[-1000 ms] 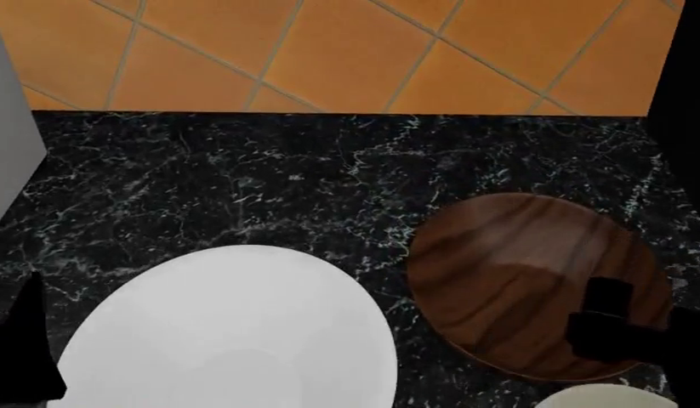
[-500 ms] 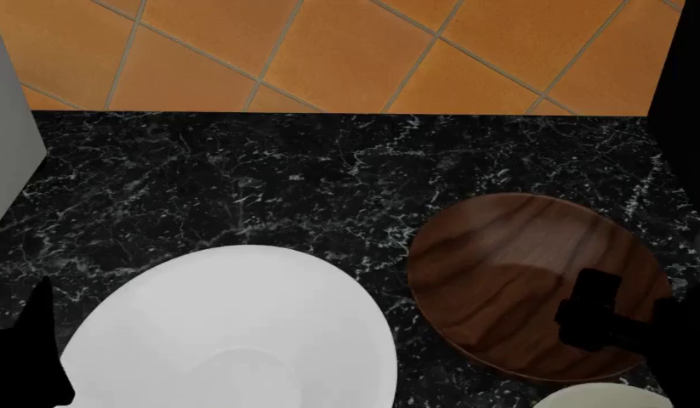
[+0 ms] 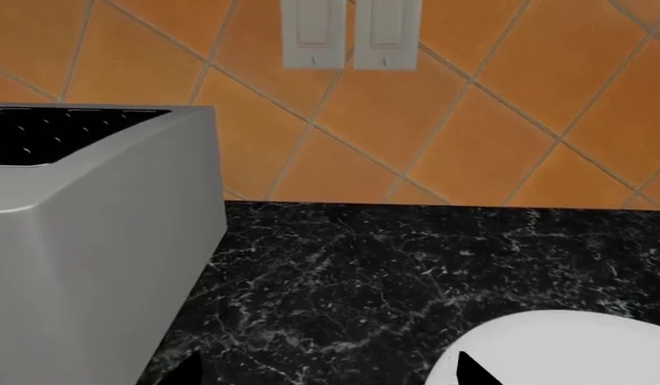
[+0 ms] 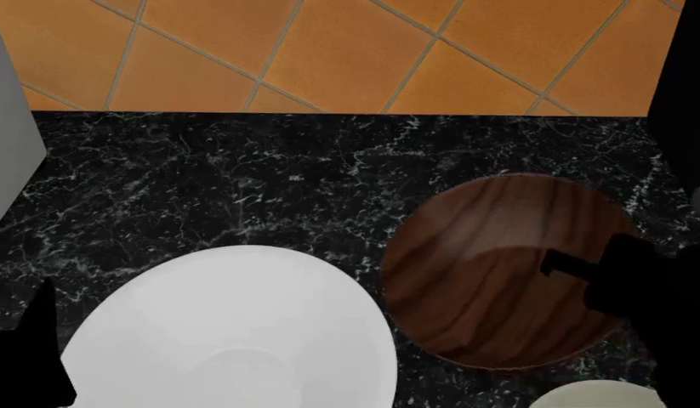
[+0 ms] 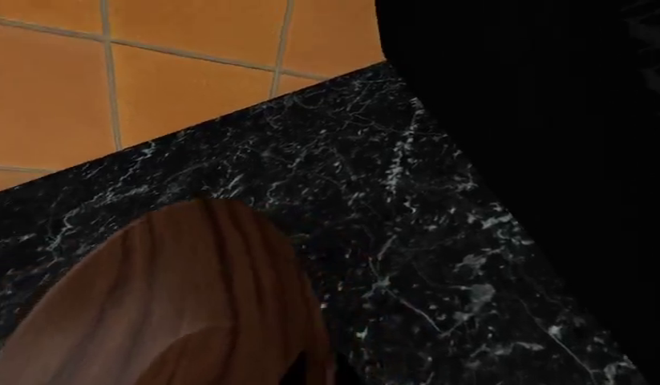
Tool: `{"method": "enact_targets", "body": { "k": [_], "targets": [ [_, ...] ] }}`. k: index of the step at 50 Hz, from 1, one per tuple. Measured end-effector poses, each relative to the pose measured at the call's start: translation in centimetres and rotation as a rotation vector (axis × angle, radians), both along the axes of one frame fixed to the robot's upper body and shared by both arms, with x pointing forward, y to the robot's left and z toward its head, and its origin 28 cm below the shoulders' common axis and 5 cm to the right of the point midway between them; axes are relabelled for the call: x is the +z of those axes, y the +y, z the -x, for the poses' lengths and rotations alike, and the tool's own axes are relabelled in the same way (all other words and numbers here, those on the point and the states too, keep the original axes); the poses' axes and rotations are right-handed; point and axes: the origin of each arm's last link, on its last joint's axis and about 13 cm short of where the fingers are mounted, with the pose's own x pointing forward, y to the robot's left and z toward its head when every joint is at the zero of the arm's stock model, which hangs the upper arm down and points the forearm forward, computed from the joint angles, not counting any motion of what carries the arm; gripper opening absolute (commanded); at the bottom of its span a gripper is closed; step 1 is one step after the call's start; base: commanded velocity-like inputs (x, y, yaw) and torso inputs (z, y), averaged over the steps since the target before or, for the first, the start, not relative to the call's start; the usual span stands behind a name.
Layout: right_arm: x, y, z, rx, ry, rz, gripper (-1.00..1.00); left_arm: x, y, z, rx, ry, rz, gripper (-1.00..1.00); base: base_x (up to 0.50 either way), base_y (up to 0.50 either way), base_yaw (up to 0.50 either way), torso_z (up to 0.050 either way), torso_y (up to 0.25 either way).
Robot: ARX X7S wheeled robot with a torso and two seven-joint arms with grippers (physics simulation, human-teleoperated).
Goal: Stack the bowls from largest to smallest.
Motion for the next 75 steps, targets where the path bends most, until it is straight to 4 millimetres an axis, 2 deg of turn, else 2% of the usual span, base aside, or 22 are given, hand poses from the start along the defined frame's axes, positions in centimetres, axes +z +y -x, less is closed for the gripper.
{"method": "enact_targets", "body": {
  "k": [9,18,28,37,42,58,75],
  "targets": [
    [3.1,1.1,0.1,0.015,-0.125,-0.086,-1.00,0.2,0.2,0.0,0.005,-0.004,0.003,1.00,0.00,0.00,0.00,0.000,0.000],
    [6.9,2.4,0.9,0.052,-0.230,-0.195,-1.00,0.5,0.4,0.1,0.013,-0.013,0.008,1.00,0.00,0.00,0.00,0.000,0.000],
    [11.1,5.0,3.1,0.146,-0.321,-0.235,-1.00,1.8,1.6,0.2,0.061,-0.042,0.028,1.00,0.00,0.00,0.00,0.000,0.000],
    [13.4,7.7,5.6,0.284,-0.359,-0.258,-1.00,2.7,2.6,0.5,0.095,-0.062,0.039,1.00,0.00,0.00,0.00,0.000,0.000],
    [13.0,9.0,6.5,0.349,-0.324,-0.263,-1.00,3.2,2.9,0.7,0.106,-0.074,0.044,1.00,0.00,0.00,0.00,0.000,0.000],
    [9.0,11.3,8.7,0.476,-0.172,-0.263,-1.00,4.0,3.6,1.1,0.128,-0.096,0.051,1.00,0.00,0.00,0.00,0.000,0.000],
    [5.0,12.1,8.7,0.487,-0.083,-0.256,-1.00,4.1,3.6,1.3,0.124,-0.101,0.052,1.00,0.00,0.00,0.00,0.000,0.001]
  ]
}}
